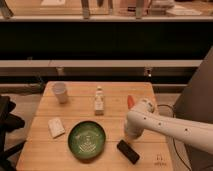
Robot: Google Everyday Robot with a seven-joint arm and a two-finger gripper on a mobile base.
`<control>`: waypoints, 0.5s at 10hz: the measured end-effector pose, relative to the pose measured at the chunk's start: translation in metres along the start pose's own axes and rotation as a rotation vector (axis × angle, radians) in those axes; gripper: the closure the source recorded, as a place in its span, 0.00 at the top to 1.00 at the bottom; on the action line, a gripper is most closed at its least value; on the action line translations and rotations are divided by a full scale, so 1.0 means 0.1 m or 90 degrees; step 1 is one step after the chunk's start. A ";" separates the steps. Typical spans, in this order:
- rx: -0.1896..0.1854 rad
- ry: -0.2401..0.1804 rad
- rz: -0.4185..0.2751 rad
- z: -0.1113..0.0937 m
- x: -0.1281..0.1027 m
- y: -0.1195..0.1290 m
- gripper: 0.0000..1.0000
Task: Push the eraser across the table
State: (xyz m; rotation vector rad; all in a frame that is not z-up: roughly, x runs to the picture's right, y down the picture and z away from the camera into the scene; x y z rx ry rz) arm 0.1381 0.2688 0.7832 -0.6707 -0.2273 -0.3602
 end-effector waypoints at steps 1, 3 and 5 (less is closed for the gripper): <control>0.000 -0.001 -0.002 -0.01 -0.02 0.01 0.00; 0.000 -0.002 -0.006 -0.01 -0.04 0.00 0.00; 0.002 -0.003 -0.007 -0.01 -0.05 0.00 0.00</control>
